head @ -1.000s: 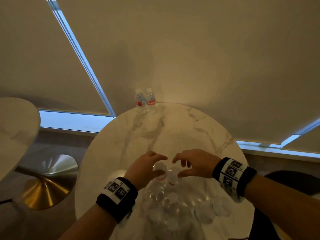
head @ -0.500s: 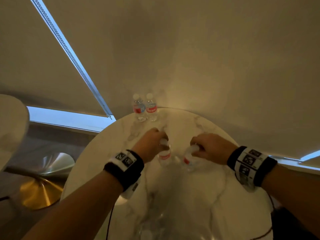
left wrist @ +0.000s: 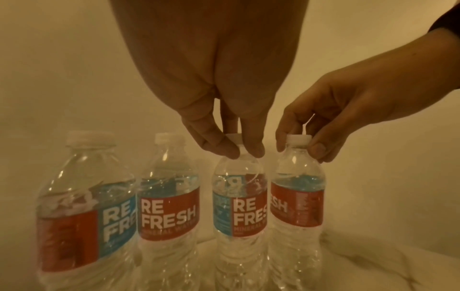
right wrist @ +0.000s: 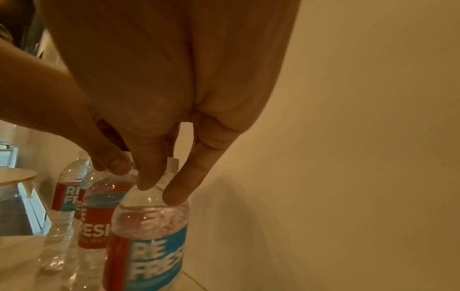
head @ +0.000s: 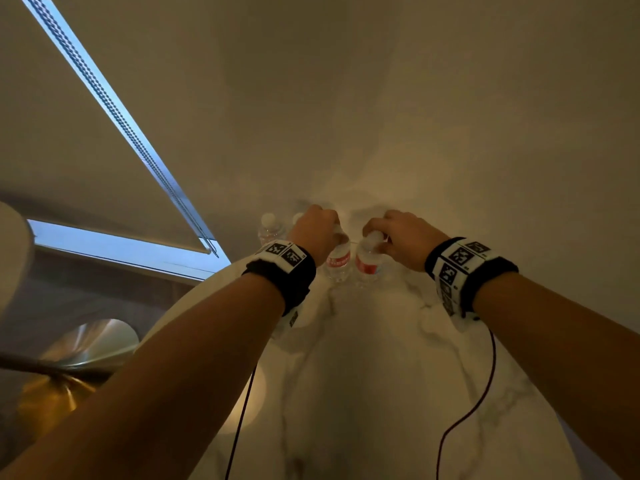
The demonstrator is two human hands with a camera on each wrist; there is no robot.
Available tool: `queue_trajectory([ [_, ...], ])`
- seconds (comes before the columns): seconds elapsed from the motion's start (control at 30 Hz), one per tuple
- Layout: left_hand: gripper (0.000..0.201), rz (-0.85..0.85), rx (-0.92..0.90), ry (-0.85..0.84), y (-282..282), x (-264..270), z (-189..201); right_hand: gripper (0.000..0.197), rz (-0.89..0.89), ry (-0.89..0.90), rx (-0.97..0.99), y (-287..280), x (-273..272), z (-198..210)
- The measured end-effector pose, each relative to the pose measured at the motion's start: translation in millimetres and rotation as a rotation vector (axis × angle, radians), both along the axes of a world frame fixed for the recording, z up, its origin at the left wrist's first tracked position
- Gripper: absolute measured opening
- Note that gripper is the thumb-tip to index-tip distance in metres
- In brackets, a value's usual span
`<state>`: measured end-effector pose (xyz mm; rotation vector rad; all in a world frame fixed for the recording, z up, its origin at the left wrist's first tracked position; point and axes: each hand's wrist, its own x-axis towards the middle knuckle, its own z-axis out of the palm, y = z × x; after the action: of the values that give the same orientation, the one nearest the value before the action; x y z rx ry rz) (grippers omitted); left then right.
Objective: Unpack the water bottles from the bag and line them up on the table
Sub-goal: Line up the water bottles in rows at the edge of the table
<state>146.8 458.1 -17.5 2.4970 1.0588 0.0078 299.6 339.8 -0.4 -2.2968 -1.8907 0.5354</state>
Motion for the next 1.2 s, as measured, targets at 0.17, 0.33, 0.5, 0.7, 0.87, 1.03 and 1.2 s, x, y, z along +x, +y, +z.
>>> queue_trajectory([
  [0.17, 0.035, -0.009, 0.053, 0.007, 15, 3, -8, 0.028, 0.049, 0.056, 0.016, 14, -2, -1],
  [0.33, 0.033, -0.032, 0.089, 0.019, 20, 6, -15, 0.023, 0.063, 0.054, 0.094, 17, -8, -7],
  [0.5, 0.037, 0.012, 0.083, 0.025, 16, 5, -9, 0.036, 0.018, 0.077, 0.085, 14, -6, -10],
  [0.7, 0.047, 0.052, 0.125, -0.089, -26, -32, 25, 0.054, -0.045, 0.098, 0.08, -34, -10, 8],
  [0.87, 0.027, -0.064, 0.036, -0.121, -99, -106, 33, 0.031, 0.146, 0.146, -0.036, -115, -52, 24],
  [1.03, 0.022, -0.266, -0.16, -0.006, -183, -189, 31, 0.029, 0.378, 0.248, -0.163, -205, -115, 21],
  [1.2, 0.027, -0.313, -0.287, 0.051, -234, -246, 21, 0.037, 0.573, 0.297, -0.234, -254, -172, 7],
])
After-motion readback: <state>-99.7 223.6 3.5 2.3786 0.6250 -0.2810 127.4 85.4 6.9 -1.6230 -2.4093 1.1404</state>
